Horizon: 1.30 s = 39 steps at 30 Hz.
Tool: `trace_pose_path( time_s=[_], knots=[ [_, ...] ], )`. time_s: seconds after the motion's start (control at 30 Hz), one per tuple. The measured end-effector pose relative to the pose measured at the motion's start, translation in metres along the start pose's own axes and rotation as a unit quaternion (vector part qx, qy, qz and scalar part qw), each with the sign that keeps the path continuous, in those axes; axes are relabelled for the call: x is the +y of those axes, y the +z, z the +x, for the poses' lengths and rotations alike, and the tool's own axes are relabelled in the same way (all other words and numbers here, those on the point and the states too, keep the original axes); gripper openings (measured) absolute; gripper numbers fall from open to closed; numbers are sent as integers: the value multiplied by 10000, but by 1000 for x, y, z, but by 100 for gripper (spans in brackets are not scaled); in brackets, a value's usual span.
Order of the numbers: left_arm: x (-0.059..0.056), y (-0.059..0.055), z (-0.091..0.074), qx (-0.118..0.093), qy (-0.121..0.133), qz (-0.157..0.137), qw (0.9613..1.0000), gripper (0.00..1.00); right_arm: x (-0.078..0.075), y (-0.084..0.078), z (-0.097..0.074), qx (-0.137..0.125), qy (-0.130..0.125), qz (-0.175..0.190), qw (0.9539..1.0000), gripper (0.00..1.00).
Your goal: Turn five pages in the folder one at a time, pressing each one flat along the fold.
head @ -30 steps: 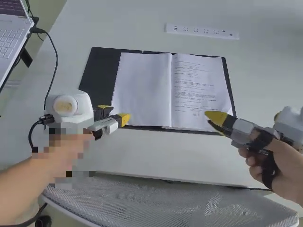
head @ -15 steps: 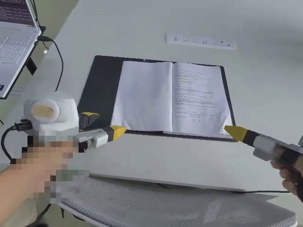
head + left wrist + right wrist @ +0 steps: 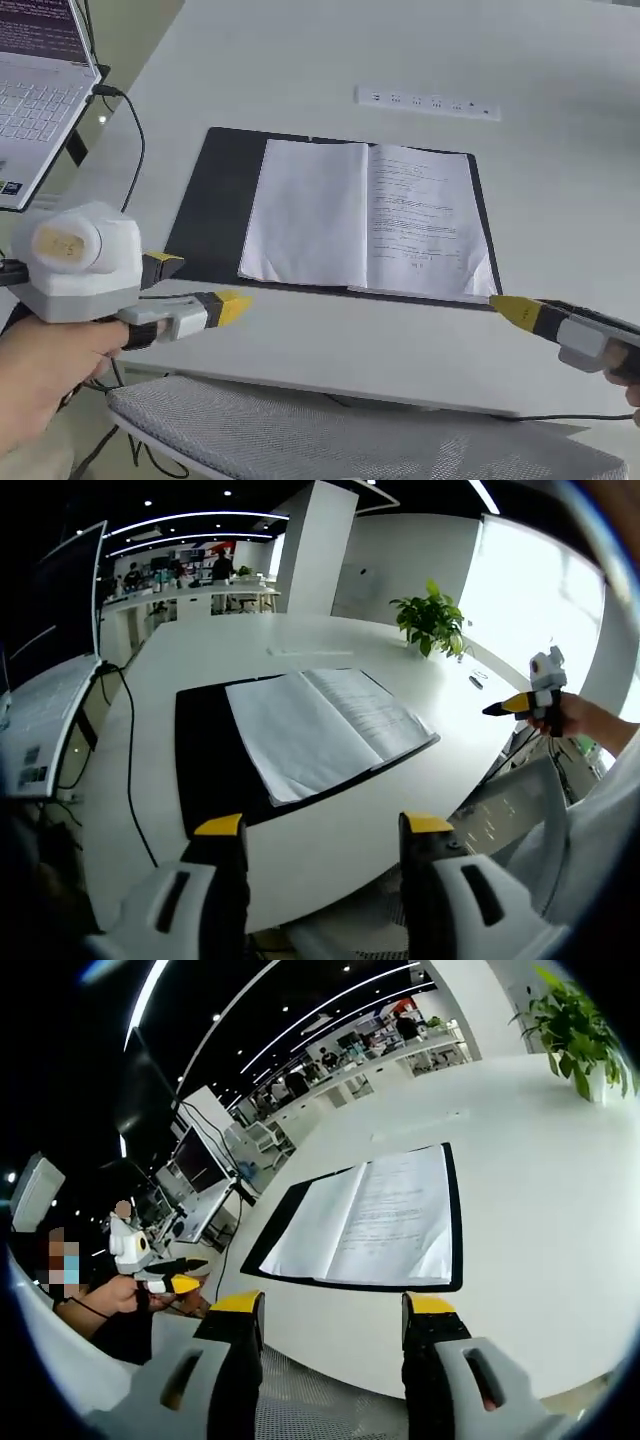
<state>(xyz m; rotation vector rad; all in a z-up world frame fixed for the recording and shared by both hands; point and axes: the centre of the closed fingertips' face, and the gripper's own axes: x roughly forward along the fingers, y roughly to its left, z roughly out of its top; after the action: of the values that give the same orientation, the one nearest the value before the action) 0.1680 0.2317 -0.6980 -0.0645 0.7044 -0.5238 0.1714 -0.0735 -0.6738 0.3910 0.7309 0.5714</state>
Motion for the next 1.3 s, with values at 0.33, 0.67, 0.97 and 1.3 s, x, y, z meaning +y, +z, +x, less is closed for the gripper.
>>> trace_pose_path(
  time_s=[0.33, 0.67, 0.97, 1.3],
  knots=[
    [-1, 1, -7, 29, -23, 16, 10000, 61, -2, 5, -9, -50, -66, -31, 10000, 55],
    [-1, 8, -9, 53, -31, 101, 9999, 61, -7, 7, -9, 1, -134, -116, 9998, 55],
    [-13, 9, 10, 121, -169, 201, 9996, 59, -14, 2, -3, 88, -171, -131, 9997, 54],
    [-55, 22, 73, 179, -581, 589, 9964, 60, -17, -4, 7, 85, -78, -38, 9999, 54]
  ],
)
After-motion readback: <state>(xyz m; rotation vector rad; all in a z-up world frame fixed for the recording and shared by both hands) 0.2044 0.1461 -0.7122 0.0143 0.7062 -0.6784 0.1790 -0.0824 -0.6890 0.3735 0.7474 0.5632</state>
